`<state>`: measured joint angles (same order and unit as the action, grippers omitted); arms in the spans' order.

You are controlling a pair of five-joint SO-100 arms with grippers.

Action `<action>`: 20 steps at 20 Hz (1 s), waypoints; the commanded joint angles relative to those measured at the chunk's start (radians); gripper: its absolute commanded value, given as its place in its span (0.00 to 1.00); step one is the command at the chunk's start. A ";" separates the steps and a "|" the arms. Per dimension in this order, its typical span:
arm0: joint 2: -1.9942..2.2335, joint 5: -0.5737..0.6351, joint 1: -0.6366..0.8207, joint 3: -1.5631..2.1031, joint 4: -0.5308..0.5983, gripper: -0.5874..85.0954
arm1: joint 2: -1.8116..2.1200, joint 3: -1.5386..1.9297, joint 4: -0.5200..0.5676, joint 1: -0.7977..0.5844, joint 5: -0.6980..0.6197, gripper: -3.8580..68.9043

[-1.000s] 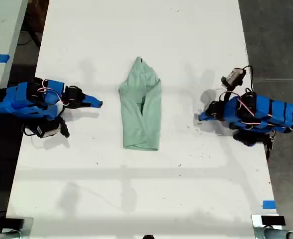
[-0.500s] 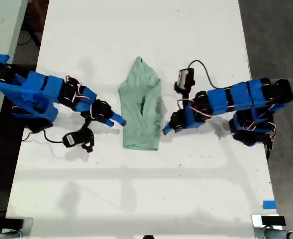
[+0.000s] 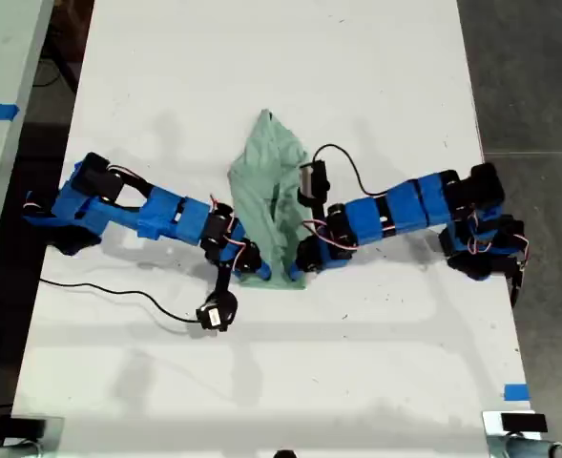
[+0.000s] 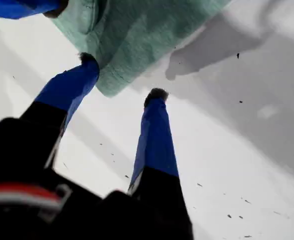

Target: Fold t shirt

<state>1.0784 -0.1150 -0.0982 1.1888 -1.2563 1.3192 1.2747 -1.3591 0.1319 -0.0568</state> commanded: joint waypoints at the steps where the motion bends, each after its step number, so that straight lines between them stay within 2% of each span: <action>1: -0.012 -0.018 -0.014 -0.077 -0.011 0.01 | -0.005 -0.063 0.041 0.017 -0.020 0.35; 7: -0.014 -0.011 -0.020 -0.097 -0.008 0.00 | -0.072 -0.063 0.138 -0.021 -0.066 0.36; 14: -0.037 0.000 -0.023 -0.101 0.015 0.00 | -0.120 -0.160 0.144 -0.029 -0.055 0.42; 15: -0.037 0.000 -0.025 -0.101 0.017 0.00 | -0.147 -0.169 0.146 -0.038 -0.057 0.38; 16: -0.037 0.002 -0.025 -0.106 0.017 0.00 | -0.173 -0.172 0.146 -0.046 -0.057 0.13; 17: -0.037 0.006 -0.026 -0.112 0.017 0.00 | -0.196 -0.172 0.141 -0.051 -0.057 0.07; 20: -0.037 0.012 -0.035 -0.120 0.017 0.00 | -0.209 -0.173 0.084 -0.026 -0.020 0.07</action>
<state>1.0354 -0.1135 -0.0997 1.0999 -1.2410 1.1075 1.1167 -1.2180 0.0982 -0.1012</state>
